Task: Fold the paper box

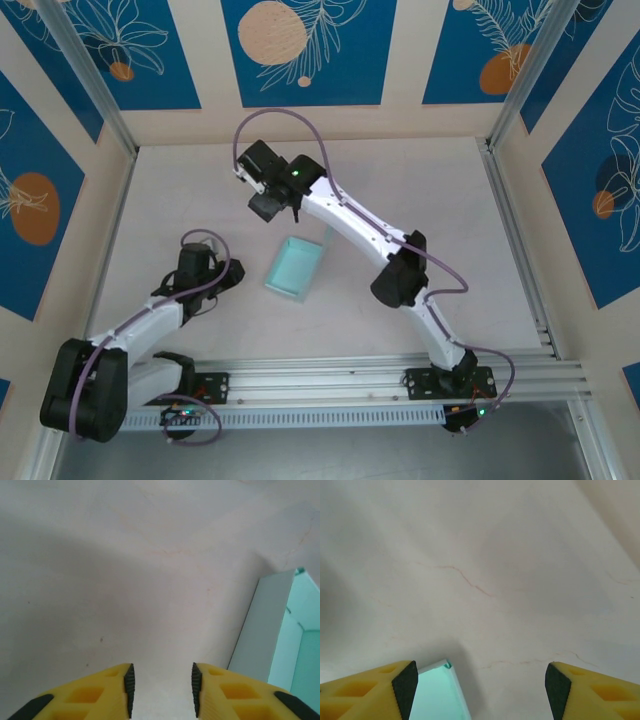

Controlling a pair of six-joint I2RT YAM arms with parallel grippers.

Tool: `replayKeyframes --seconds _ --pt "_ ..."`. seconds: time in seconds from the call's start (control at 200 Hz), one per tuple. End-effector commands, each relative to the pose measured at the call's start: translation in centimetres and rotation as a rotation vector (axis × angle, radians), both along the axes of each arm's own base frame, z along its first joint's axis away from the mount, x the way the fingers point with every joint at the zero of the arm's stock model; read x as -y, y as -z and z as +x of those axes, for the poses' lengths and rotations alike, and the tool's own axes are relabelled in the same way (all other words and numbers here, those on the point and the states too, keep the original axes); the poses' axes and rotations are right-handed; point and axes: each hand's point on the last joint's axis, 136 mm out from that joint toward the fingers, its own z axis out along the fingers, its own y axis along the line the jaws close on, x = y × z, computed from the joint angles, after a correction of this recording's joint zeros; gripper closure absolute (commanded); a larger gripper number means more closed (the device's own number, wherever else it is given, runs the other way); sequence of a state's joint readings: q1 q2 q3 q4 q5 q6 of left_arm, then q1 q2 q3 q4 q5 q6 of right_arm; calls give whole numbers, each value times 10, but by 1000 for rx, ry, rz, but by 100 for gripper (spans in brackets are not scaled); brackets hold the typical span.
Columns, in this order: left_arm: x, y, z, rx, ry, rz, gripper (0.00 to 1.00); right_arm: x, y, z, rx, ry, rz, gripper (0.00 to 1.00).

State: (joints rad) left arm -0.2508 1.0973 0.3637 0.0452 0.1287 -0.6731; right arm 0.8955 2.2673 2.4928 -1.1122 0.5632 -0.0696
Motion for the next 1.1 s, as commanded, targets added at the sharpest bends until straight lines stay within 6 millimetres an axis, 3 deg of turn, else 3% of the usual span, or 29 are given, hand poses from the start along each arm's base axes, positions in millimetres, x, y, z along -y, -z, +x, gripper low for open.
replayKeyframes --seconds 0.0,0.06,0.11,0.285,0.405,0.565,0.75,0.81,0.93,1.095 --pt "5 7 -8 0 38 19 65 43 -65 -18 77 165 109 30" --pt "12 13 -11 -13 65 27 65 64 -84 -31 102 225 184 24" --pt "20 17 -12 -22 89 30 66 82 -96 -44 114 267 251 1" --pt "56 28 -19 -31 185 51 66 153 -111 -86 87 421 437 0" --pt "88 27 -26 -21 248 42 67 193 -97 -105 12 513 524 0" --pt "136 17 -45 28 322 5 68 236 -61 -111 -85 655 557 0" --pt "224 5 -66 67 515 -70 66 264 -42 -118 -119 754 563 0" --pt "245 1 -68 76 550 -127 66 273 -40 -123 -117 790 555 0" --pt "243 -22 -62 134 531 -145 66 291 -38 -138 -101 854 539 0" --pt "201 -73 -51 249 476 16 62 292 -16 -160 -173 886 591 3"
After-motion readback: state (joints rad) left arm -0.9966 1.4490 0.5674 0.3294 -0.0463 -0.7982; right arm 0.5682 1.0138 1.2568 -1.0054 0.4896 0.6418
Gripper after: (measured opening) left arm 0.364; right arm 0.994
